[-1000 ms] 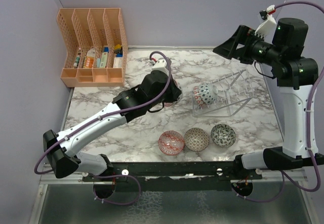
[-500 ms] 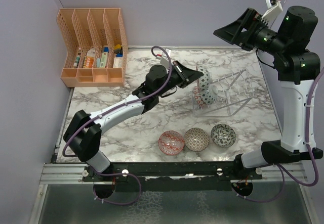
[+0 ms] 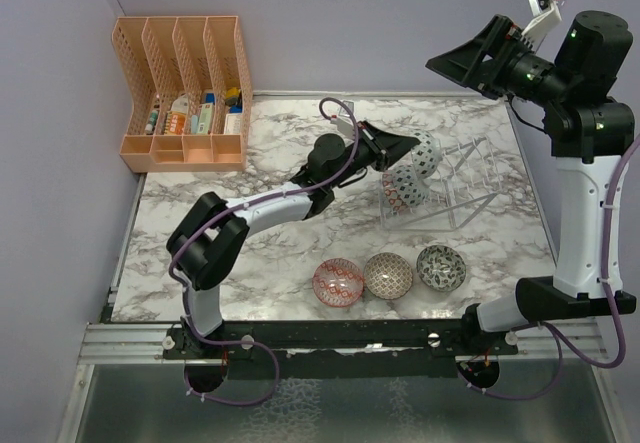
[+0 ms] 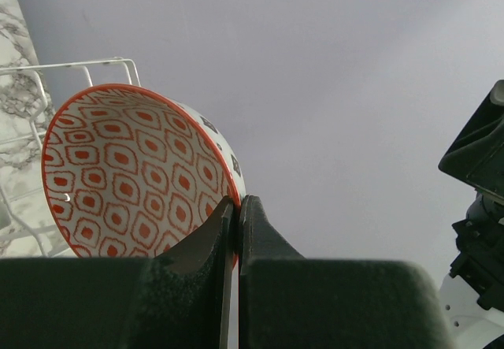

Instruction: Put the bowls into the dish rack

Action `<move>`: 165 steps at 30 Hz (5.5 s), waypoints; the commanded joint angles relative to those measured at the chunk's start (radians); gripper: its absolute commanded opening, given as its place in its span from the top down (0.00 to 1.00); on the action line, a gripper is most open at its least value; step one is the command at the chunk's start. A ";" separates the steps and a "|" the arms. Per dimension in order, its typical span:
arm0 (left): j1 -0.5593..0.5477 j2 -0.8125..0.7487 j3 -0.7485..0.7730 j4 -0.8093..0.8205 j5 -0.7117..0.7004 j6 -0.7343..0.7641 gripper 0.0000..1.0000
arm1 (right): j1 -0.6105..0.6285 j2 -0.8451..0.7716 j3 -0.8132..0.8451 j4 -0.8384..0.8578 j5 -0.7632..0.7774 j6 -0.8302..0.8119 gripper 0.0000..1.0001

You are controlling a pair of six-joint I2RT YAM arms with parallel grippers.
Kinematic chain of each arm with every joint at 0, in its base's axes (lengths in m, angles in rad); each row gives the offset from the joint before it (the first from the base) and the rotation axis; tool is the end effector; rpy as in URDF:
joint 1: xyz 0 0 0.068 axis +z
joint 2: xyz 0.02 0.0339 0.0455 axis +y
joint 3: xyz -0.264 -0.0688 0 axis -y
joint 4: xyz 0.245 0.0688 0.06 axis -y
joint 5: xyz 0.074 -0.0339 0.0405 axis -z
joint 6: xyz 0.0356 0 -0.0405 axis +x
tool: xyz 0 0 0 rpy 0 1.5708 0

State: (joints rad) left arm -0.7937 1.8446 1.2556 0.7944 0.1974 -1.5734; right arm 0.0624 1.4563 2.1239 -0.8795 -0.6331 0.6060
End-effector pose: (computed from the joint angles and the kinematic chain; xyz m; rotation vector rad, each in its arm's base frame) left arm 0.3001 -0.3151 0.3037 -0.4609 1.6741 -2.0272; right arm 0.2437 0.0363 0.5530 0.0245 1.8617 1.0338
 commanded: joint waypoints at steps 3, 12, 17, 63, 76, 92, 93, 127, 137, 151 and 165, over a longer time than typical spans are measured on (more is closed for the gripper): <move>-0.021 0.067 0.066 0.192 0.018 -0.084 1.00 | -0.044 -0.008 -0.004 0.021 -0.086 -0.025 0.01; -0.032 0.166 0.081 0.282 0.004 -0.160 1.00 | -0.049 0.008 -0.002 0.010 -0.093 -0.044 0.01; -0.033 0.188 0.076 0.270 0.005 -0.166 1.00 | -0.049 0.019 -0.001 0.007 -0.094 -0.047 0.01; -0.027 0.266 0.127 0.072 0.072 -0.144 0.96 | -0.049 0.011 -0.075 -0.007 -0.088 -0.083 0.01; -0.028 0.233 0.104 -0.008 0.066 -0.120 0.79 | -0.049 0.002 -0.095 -0.007 -0.096 -0.084 0.01; -0.024 0.164 0.078 -0.170 0.064 -0.051 0.57 | -0.049 -0.016 -0.125 -0.008 -0.098 -0.083 0.01; -0.024 0.159 0.081 -0.186 0.064 -0.044 0.55 | -0.049 -0.016 -0.126 -0.006 -0.098 -0.083 0.01; 0.035 -0.071 0.034 -0.486 0.035 0.154 0.34 | -0.049 -0.045 -0.161 0.001 -0.105 -0.074 0.01; 0.073 -0.260 -0.060 -0.618 0.046 0.274 0.01 | -0.049 -0.049 -0.167 -0.002 -0.095 -0.077 0.01; 0.074 -0.531 -0.160 -1.173 0.138 0.732 0.11 | -0.049 -0.081 -0.219 -0.013 -0.086 -0.079 0.01; -0.438 -0.538 -0.195 -1.430 -0.246 0.943 0.28 | -0.049 -0.140 -0.318 -0.059 -0.026 -0.100 0.00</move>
State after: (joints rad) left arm -1.1606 1.2934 1.1168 -0.6464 0.1211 -0.6731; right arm 0.0177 1.3483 1.8206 -0.9192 -0.6930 0.5251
